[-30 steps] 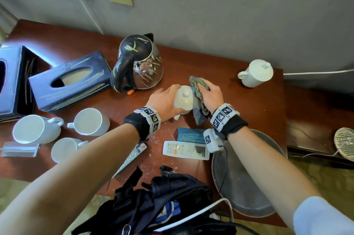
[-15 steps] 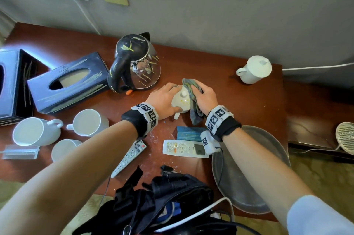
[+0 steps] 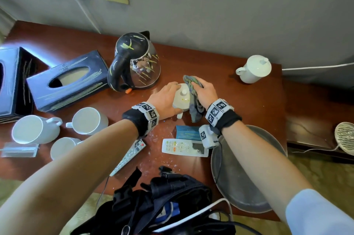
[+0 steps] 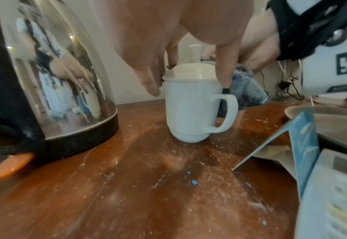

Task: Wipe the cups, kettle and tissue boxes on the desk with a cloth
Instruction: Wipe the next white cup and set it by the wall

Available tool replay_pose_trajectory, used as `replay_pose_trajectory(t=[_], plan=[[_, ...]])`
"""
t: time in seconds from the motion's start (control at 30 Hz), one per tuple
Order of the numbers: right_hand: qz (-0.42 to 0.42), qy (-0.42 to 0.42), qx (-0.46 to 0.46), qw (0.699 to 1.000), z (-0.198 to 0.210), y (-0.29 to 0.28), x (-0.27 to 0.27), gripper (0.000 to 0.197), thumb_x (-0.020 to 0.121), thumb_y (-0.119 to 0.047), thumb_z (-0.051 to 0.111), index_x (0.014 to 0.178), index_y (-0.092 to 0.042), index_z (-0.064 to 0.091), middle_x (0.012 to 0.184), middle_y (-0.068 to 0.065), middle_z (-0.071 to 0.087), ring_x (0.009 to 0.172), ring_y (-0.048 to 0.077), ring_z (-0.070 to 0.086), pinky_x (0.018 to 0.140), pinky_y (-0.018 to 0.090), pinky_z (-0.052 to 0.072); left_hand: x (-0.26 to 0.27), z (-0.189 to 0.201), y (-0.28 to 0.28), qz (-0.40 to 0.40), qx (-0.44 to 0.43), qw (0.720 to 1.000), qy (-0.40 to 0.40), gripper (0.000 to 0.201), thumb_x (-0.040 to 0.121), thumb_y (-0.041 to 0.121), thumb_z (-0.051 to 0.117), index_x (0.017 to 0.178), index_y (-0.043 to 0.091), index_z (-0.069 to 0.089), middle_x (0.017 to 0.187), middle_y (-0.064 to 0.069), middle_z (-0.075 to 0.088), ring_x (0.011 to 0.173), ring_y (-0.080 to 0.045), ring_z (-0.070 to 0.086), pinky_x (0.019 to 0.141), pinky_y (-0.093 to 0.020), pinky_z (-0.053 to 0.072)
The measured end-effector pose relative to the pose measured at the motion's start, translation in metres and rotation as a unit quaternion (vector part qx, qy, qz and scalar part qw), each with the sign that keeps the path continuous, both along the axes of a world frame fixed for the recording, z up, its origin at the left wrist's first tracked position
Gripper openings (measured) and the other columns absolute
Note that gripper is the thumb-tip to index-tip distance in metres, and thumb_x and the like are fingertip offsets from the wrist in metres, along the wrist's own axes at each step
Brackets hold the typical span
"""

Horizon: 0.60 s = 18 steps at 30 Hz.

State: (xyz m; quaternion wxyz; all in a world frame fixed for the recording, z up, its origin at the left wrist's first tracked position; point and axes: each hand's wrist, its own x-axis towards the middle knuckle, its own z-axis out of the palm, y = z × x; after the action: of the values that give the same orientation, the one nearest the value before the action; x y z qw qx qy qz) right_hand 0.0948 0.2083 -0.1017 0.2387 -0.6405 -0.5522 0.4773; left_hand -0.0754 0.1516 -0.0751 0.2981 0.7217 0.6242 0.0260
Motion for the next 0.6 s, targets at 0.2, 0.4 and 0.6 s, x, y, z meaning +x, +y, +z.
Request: replay_pose_trajectory(t=[0.2,0.4,0.6], plan=[[-0.043,0.006,-0.002,0.999,-0.004,-0.002,0.015,0.036,0.097,-0.030,0.056,0.133,-0.025,0.061,0.133,0.000,0.063,0.122,0.020,0.058,0.107,0.040,0.045,-0.006,0.008,0.008,-0.041,0.003,0.999,0.004,0.082,0.086,0.031,0.071,0.152,0.020,0.025,0.158,0.002,0.029,0.141,-0.020,0.034,0.109,-0.042,0.038],[-0.028,0.010,0.022,0.999,0.007,-0.013,0.018,0.036,0.099,-0.027,0.056,0.134,-0.022,0.060,0.132,-0.001,0.063,0.122,0.017,0.057,0.109,0.035,0.043,0.004,0.004,0.001,-0.016,0.020,0.998,0.056,0.089,0.079,0.055,0.074,0.150,0.022,0.031,0.143,0.000,0.035,0.129,-0.020,0.041,0.094,-0.041,0.048],[-0.029,0.039,0.017,0.999,0.005,-0.027,0.012,0.035,0.098,-0.024,0.058,0.132,-0.021,0.063,0.128,-0.004,0.066,0.120,0.013,0.058,0.109,0.032,0.043,0.007,0.003,-0.003,-0.018,0.016,1.000,0.015,0.095,0.080,0.044,0.076,0.154,0.018,0.022,0.157,0.000,0.026,0.141,-0.021,0.030,0.107,-0.044,0.041]])
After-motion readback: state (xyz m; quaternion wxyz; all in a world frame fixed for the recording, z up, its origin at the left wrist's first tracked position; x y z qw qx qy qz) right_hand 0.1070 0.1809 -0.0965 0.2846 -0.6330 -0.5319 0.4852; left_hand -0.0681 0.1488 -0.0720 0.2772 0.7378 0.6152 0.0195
